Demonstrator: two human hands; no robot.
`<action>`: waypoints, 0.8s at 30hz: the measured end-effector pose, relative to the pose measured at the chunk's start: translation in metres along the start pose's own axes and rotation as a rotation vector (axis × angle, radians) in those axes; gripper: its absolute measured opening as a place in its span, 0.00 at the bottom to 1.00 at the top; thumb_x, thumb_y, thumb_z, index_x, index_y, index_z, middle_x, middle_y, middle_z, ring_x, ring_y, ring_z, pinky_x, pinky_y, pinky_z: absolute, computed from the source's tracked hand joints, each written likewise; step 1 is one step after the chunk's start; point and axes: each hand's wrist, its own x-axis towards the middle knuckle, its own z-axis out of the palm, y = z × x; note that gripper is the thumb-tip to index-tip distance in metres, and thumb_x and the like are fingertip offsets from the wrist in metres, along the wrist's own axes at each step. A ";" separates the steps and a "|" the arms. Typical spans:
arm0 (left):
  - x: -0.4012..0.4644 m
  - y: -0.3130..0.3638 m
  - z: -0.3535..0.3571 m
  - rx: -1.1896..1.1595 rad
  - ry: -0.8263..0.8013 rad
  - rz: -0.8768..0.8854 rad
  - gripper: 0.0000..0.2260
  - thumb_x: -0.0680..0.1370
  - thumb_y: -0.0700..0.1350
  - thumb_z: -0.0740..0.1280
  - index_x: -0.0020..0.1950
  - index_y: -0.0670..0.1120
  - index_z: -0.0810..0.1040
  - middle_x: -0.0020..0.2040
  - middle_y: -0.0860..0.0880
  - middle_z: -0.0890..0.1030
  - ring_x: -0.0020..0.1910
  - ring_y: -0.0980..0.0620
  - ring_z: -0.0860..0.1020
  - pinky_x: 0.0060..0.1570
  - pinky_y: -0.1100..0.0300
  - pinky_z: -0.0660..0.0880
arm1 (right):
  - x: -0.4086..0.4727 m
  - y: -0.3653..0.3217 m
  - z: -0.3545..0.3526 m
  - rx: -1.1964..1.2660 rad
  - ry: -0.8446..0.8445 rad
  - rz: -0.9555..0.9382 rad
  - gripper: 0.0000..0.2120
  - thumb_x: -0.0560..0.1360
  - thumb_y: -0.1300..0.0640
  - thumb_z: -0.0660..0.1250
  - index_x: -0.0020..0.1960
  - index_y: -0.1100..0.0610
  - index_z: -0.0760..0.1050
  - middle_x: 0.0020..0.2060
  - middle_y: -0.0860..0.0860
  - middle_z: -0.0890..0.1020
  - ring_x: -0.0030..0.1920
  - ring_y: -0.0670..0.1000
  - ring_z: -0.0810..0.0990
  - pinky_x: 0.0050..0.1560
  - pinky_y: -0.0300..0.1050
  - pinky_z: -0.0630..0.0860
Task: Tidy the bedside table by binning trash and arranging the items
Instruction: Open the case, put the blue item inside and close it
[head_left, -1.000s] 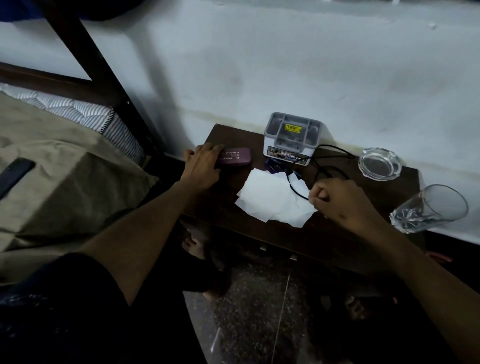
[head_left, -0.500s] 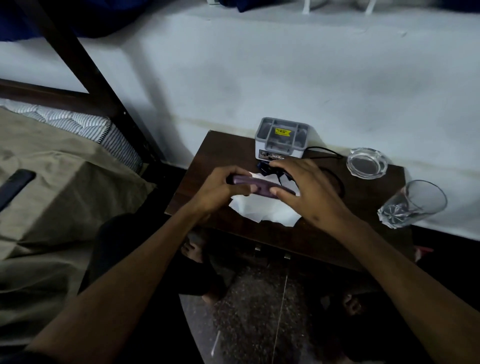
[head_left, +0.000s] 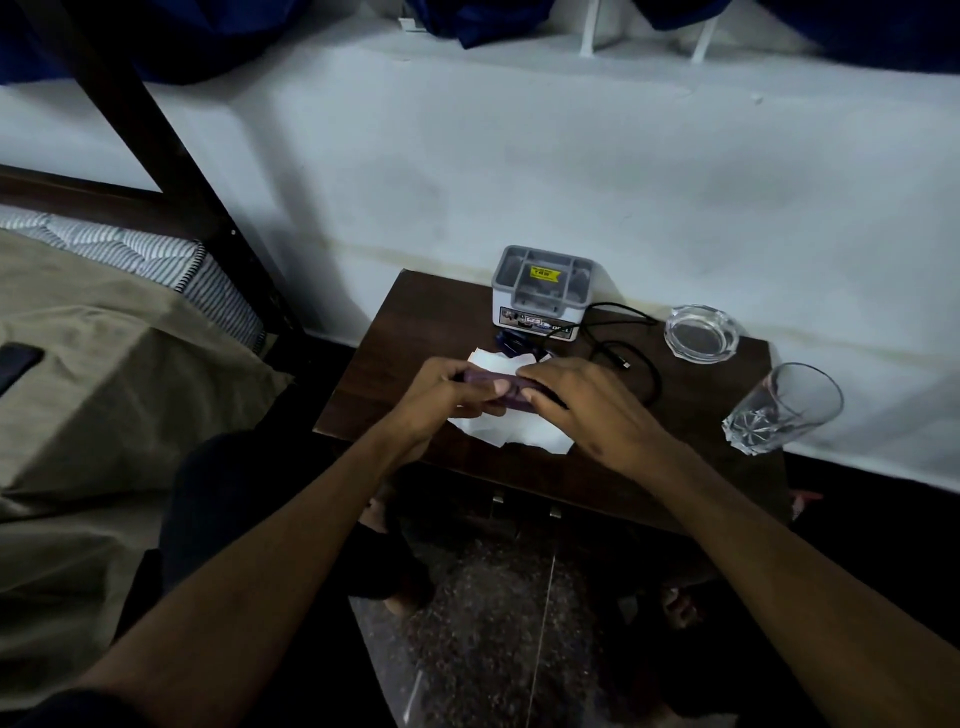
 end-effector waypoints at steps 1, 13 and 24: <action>0.000 -0.001 0.000 -0.019 -0.003 -0.001 0.15 0.75 0.50 0.77 0.56 0.41 0.88 0.51 0.39 0.89 0.51 0.41 0.89 0.60 0.46 0.79 | 0.000 0.001 0.002 -0.055 -0.012 -0.016 0.10 0.85 0.54 0.61 0.61 0.53 0.79 0.51 0.50 0.83 0.51 0.53 0.81 0.49 0.50 0.76; -0.003 -0.013 -0.002 -0.095 -0.123 0.009 0.36 0.65 0.29 0.79 0.69 0.52 0.79 0.60 0.38 0.86 0.60 0.43 0.85 0.57 0.45 0.84 | 0.009 0.020 0.011 -0.011 0.029 0.258 0.07 0.83 0.59 0.62 0.53 0.57 0.79 0.50 0.56 0.84 0.51 0.60 0.83 0.52 0.55 0.79; 0.006 -0.015 -0.075 -0.400 0.188 -0.044 0.33 0.67 0.29 0.75 0.72 0.42 0.75 0.65 0.43 0.84 0.61 0.40 0.85 0.54 0.50 0.85 | 0.050 0.040 -0.003 0.009 0.082 0.338 0.15 0.79 0.66 0.67 0.64 0.57 0.81 0.58 0.55 0.86 0.57 0.58 0.84 0.57 0.52 0.81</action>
